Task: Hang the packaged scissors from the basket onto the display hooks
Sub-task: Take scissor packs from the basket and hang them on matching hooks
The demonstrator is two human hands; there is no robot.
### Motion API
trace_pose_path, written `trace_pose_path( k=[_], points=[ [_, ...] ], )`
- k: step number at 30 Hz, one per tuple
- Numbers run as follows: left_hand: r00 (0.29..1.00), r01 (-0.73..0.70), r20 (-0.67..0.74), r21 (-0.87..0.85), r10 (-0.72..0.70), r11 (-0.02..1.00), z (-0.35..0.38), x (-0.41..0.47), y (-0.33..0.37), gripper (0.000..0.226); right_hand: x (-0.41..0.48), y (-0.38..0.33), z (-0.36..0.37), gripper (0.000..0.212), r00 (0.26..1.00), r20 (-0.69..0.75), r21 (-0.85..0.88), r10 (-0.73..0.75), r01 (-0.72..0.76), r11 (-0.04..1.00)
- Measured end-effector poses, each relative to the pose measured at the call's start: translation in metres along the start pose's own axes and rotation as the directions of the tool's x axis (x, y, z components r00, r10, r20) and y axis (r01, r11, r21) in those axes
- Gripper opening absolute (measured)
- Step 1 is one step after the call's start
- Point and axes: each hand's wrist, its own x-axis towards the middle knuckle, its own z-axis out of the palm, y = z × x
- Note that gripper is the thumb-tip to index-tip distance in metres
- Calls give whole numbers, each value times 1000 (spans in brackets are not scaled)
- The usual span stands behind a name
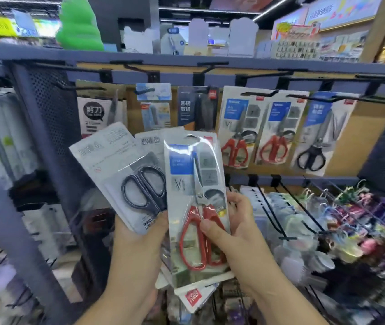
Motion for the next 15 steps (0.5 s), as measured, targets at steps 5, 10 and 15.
trace_pose_path(
  k=[5, 10, 15],
  points=[
    [999, 34, -12, -62, -34, 998, 40, -14, -14, 39, -6, 0, -36, 36, 997, -53, -68, -63, 59, 996],
    [994, 66, -87, -33, -69, 997, 64, -21, -28, 40, -8, 5, -50, 70, 995, -70, -253, -72, 52, 966],
    [979, 125, -157, -51, -131, 991, 78, -22, -38, 42, -13, 0, -62, 90, 996, -80, -305, -34, 8, 952]
  ],
)
